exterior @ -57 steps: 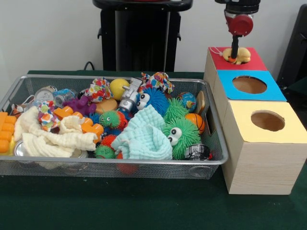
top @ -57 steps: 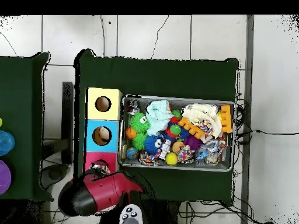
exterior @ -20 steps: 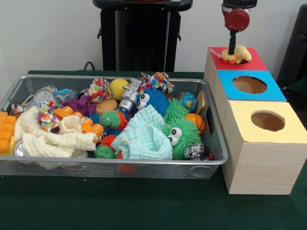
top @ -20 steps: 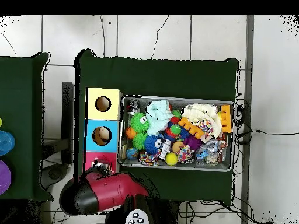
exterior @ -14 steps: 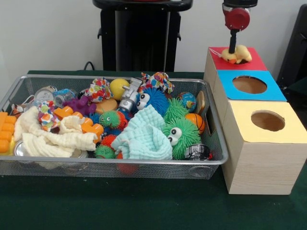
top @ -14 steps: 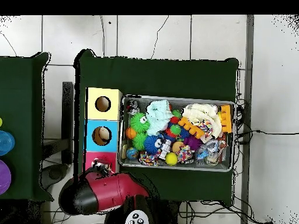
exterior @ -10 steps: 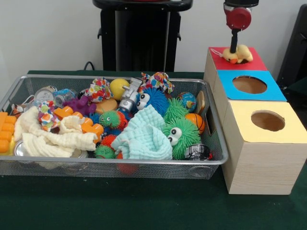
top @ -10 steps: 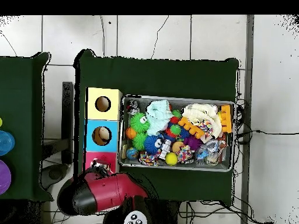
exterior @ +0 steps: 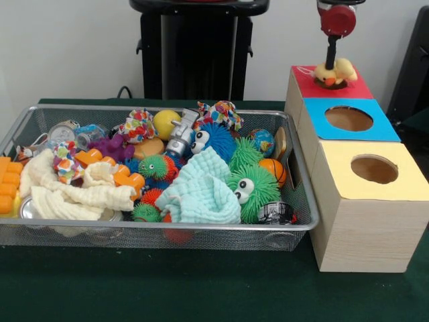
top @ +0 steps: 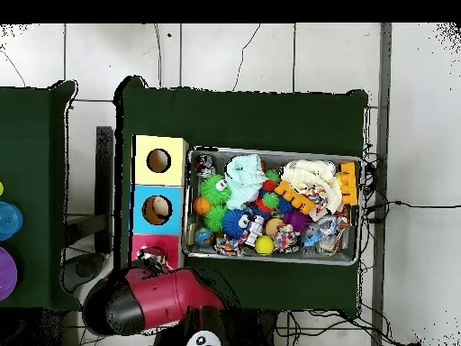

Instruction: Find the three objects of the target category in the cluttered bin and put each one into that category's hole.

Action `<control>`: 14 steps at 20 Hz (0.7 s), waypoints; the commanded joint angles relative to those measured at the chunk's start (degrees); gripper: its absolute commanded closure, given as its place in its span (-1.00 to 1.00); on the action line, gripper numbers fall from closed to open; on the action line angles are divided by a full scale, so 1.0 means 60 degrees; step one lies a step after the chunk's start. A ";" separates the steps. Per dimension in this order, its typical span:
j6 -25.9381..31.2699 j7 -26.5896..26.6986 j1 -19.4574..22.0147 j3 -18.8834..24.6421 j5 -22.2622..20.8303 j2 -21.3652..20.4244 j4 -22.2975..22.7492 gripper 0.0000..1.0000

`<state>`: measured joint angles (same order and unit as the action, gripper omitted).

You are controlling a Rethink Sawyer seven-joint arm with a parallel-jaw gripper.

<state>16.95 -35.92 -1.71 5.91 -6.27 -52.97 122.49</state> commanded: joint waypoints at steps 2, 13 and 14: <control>-0.0885 -0.2782 -0.0252 -0.0369 -0.0015 0.1481 -0.0432 1.00; -0.2049 -0.2343 0.0020 -0.0510 -0.0141 0.2133 -0.0411 -1.00; -0.2182 -0.2362 0.0139 -0.0406 -0.0136 0.2148 -0.0365 -1.00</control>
<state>5.53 -35.93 -3.81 2.86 -6.23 -43.79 121.93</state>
